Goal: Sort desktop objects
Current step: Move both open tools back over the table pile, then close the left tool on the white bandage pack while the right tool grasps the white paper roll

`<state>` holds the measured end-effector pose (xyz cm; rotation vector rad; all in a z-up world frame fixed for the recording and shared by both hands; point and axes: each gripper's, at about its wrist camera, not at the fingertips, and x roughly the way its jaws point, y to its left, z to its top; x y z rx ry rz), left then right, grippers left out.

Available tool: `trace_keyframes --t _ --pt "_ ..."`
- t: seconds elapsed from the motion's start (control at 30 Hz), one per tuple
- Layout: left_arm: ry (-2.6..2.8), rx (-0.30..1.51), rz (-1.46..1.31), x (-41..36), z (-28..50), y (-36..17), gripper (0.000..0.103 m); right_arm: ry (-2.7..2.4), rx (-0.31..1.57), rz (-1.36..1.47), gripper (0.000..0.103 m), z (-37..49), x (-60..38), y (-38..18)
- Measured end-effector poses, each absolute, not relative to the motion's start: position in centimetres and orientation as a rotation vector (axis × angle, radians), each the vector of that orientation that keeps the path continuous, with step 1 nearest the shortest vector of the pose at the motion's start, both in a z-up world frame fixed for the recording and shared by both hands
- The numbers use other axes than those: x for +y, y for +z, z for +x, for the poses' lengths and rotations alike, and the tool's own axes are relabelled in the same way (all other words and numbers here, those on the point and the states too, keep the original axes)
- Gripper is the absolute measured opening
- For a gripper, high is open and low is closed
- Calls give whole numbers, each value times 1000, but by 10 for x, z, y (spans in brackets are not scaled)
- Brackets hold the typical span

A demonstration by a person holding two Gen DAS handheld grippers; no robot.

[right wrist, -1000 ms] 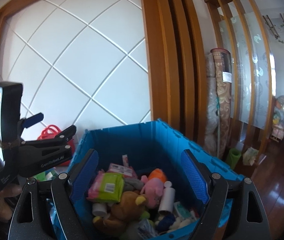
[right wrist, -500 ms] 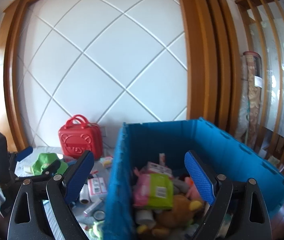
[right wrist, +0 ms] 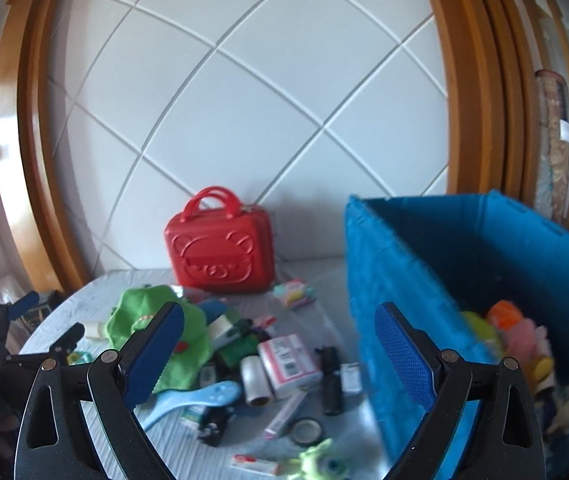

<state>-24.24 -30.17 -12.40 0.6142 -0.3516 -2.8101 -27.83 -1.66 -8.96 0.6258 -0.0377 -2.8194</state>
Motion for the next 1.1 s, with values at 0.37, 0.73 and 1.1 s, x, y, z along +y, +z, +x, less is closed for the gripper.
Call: trace_keyframes --t 0.37,0.73,1.1 --pt "-2765 -326 715 -345 -266 -168 92 -2763 63 827 97 -345 -55 -162" --pt "-2623 -249 828 -374 -265 -220 92 -2352 157 1321 71 -462 -104 -298" --pt "-2594 -158 921 -394 -250 -252 92 -2254 180 1465 70 -495 -123 -356"
